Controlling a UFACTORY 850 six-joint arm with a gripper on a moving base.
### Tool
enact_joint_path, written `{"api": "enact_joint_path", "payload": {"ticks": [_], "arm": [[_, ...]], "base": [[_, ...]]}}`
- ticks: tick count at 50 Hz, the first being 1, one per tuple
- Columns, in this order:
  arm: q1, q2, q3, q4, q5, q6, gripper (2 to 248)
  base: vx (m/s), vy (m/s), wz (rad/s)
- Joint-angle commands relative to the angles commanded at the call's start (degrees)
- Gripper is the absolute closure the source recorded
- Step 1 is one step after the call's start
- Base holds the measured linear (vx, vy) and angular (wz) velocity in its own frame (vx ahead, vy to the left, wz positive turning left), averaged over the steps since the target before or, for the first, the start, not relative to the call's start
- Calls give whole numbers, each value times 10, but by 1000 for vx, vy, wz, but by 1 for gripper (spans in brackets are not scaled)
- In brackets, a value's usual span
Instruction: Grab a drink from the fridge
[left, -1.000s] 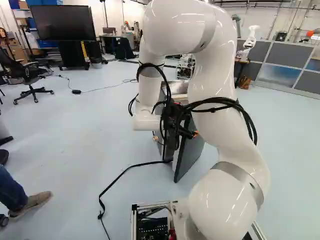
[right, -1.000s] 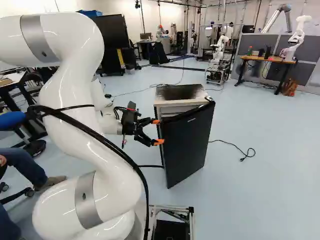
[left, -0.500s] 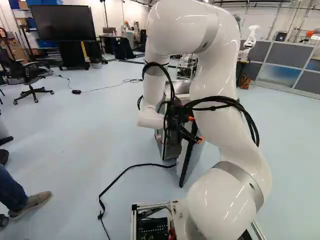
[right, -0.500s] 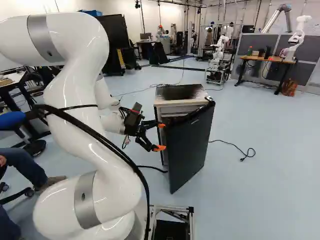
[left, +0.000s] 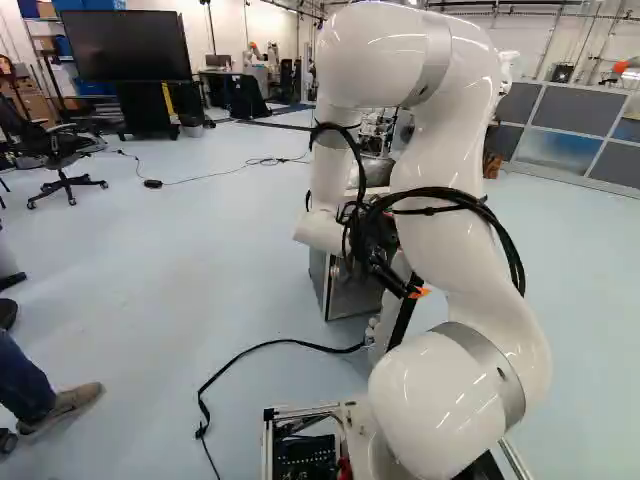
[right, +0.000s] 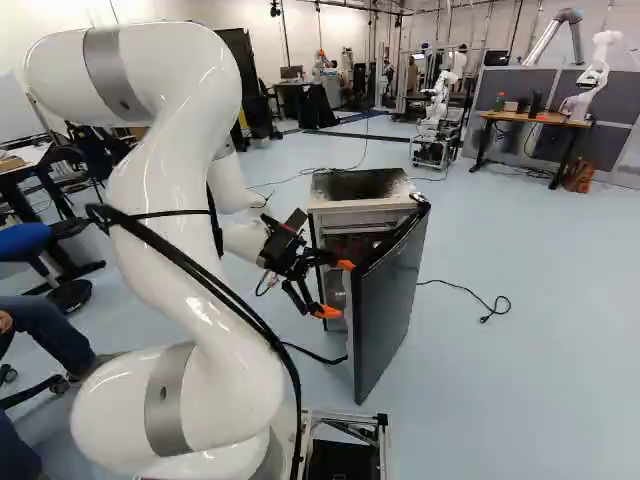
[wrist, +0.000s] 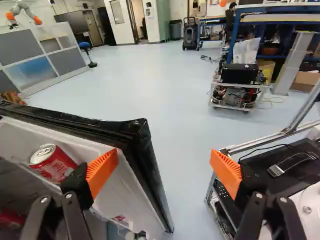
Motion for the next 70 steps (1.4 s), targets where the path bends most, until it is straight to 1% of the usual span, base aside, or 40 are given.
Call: {"api": "enact_joint_path", "payload": {"ticks": [3,7,23,34,40,45,51,70], "arm": [[-8,1,0,0,0,0,3],[-14,8,2,0,0,0,3],[-18,58,17,0,0,0,3],[-19,64,18,0,0,0,3],[-26,64,15,0,0,0,3],[-39,62,10,0,0,0,3],[-59,59,0,0,0,0,3],[-133,46,-35,0,0,0,3]], "base": [[0,0,0],[0,0,0],[0,0,0],[0,0,0],[0,0,0],[0,0,0],[0,0,0],[0,0,0]]}}
